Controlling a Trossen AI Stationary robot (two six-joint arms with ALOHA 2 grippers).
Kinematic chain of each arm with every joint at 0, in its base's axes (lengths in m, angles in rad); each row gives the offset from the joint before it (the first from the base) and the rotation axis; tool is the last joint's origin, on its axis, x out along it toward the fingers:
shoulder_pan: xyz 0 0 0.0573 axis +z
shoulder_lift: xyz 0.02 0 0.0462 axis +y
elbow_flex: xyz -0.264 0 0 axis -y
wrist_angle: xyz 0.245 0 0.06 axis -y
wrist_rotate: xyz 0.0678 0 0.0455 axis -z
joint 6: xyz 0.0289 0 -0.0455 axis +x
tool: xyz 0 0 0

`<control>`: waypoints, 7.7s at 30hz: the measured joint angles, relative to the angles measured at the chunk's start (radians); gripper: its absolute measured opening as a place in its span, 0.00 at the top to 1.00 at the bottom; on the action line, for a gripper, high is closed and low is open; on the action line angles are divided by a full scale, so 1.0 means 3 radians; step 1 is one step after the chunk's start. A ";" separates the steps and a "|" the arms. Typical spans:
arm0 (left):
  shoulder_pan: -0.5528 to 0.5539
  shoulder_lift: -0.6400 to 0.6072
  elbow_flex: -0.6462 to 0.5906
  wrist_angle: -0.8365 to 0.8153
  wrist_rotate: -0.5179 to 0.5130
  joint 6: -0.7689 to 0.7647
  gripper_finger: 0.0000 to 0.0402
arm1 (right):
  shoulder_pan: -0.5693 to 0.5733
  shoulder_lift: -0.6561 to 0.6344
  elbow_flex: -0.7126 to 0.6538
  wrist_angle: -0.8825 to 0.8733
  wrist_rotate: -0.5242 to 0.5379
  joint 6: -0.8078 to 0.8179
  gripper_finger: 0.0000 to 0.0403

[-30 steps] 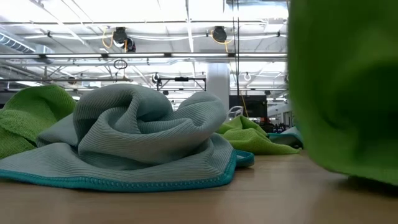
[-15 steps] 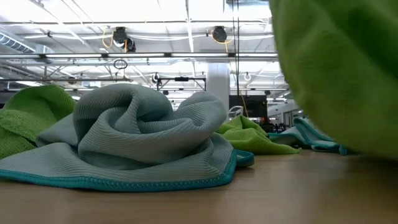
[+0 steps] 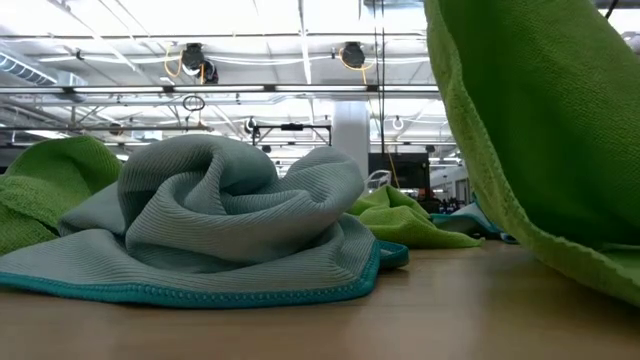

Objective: Fold microfiber towels
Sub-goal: Fold the bottom right green microfiber cloth

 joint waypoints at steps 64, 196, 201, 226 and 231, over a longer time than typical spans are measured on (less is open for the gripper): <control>-0.0355 -0.0100 -0.0004 -0.1361 0.0348 -0.0448 0.99 | 0.0661 0.0476 -0.1932 0.1030 0.0245 0.2106 0.58; -0.0231 -0.0097 -0.0017 -0.1591 0.0523 -0.0615 0.99 | 0.1194 0.1480 -0.0337 0.0499 0.0568 0.1138 1.00; -0.0374 -0.0097 -0.0017 -0.1223 0.0497 -0.0641 0.99 | 0.1155 0.0816 -0.0337 0.0081 0.0995 0.1122 1.00; 0.0378 -0.0354 -0.0006 0.0312 0.0097 0.0345 0.99 | 0.0308 -0.1287 -0.0333 0.0910 0.2587 -0.1287 1.00; 0.0703 -0.0413 0.0139 0.0290 0.0092 0.0380 0.99 | 0.0262 -0.1469 -0.0331 0.1262 0.2652 -0.1914 1.00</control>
